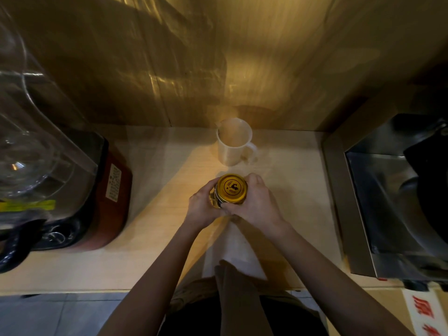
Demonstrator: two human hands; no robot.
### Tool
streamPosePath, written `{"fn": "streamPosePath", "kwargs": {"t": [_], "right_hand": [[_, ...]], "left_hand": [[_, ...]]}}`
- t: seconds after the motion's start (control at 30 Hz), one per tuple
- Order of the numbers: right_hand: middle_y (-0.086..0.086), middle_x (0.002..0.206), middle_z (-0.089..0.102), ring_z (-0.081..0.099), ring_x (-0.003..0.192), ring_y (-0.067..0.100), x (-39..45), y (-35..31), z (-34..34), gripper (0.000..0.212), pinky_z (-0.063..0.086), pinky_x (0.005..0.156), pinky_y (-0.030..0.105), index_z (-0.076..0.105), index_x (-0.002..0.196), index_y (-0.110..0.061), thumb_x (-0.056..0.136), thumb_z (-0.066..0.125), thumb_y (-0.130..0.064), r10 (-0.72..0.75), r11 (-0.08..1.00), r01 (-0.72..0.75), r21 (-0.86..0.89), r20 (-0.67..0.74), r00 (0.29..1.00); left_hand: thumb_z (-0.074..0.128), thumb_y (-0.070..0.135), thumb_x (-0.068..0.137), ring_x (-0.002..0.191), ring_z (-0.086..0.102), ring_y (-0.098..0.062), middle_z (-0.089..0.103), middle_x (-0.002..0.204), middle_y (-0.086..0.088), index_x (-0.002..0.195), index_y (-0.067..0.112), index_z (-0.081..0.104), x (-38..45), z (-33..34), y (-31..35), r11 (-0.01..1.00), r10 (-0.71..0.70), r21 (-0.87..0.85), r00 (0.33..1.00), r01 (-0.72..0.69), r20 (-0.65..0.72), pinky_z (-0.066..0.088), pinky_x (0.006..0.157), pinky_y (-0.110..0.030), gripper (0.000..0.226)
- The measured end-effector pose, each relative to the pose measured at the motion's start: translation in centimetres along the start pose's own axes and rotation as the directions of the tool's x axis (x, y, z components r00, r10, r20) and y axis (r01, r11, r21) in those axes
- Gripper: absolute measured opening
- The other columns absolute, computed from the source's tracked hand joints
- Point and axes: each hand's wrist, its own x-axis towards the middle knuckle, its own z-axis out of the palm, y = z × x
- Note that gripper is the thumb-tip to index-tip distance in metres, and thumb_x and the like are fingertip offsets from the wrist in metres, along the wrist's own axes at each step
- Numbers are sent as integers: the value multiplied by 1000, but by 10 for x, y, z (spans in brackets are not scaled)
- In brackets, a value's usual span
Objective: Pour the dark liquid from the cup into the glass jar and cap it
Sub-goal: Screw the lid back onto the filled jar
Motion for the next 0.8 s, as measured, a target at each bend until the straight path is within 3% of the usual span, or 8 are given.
{"fn": "streamPosePath", "kwargs": {"t": [0.07, 0.17, 0.27, 0.37, 0.53, 0.67, 0.8], "right_hand": [[8, 114, 53, 53, 106, 23, -2, 1, 0, 68, 48, 86, 35, 46, 114, -9, 65, 79, -42, -12, 999, 12, -31, 2, 1000], [8, 132, 44, 38, 122, 24, 4, 0, -8, 88, 38, 100, 34, 35, 135, -8, 67, 75, -48, -111, 975, 117, -187, 43, 993], [7, 143, 34, 31, 128, 24, 11, -3, -15, 95, 32, 105, 33, 21, 146, -10, 73, 74, -40, -216, 946, 255, -200, 198, 956], [7, 137, 39, 34, 125, 24, 17, -6, -18, 90, 36, 102, 33, 23, 147, -13, 75, 72, -36, -248, 922, 317, -221, 290, 924], [9, 128, 43, 36, 120, 24, 22, -3, -21, 89, 37, 100, 32, 33, 144, -16, 69, 79, -32, -300, 917, 363, -169, 308, 903], [7, 128, 46, 38, 120, 23, 26, -1, -26, 84, 36, 100, 31, 41, 139, -19, 65, 80, -26, -369, 895, 423, -143, 297, 881], [8, 126, 46, 40, 117, 25, 27, -4, -23, 89, 36, 98, 34, 37, 141, -20, 65, 79, -35, -324, 881, 400, -253, 294, 899]], "left_hand": [[67, 60, 40, 117, 54, -18, 61, 127, 0, 129, 25, 45, 1, 0, 0, 1000, 10, 9, 1000, -10, 7, 43, 98, -33, 99], [67, 63, 40, 116, 56, -19, 61, 126, -1, 129, 24, 46, 2, 0, -2, 1000, 22, 23, 1000, -22, 0, 44, 98, -36, 100], [65, 64, 40, 116, 55, -21, 61, 126, -3, 129, 20, 47, 2, 1, -1, 997, 47, 55, 999, -46, -12, 45, 97, -39, 100], [61, 65, 41, 126, 47, -24, 55, 132, -8, 130, 14, 46, 4, 1, -4, 989, 81, 129, 996, -76, -35, 39, 103, -43, 104], [78, 52, 50, 140, 29, -22, 48, 141, -7, 132, 16, 44, 6, 1, -6, 971, 93, 224, 995, -83, -37, 21, 109, -44, 96], [58, 74, 39, 140, 28, -16, 53, 137, 2, 129, 21, 48, 6, 0, -7, 964, 102, 251, 993, -87, -51, 15, 110, -45, 105], [51, 76, 41, 141, 24, -14, 51, 138, 7, 131, 26, 45, 3, 1, -9, 957, 114, 276, 992, -94, -58, 10, 110, -46, 104]]}}
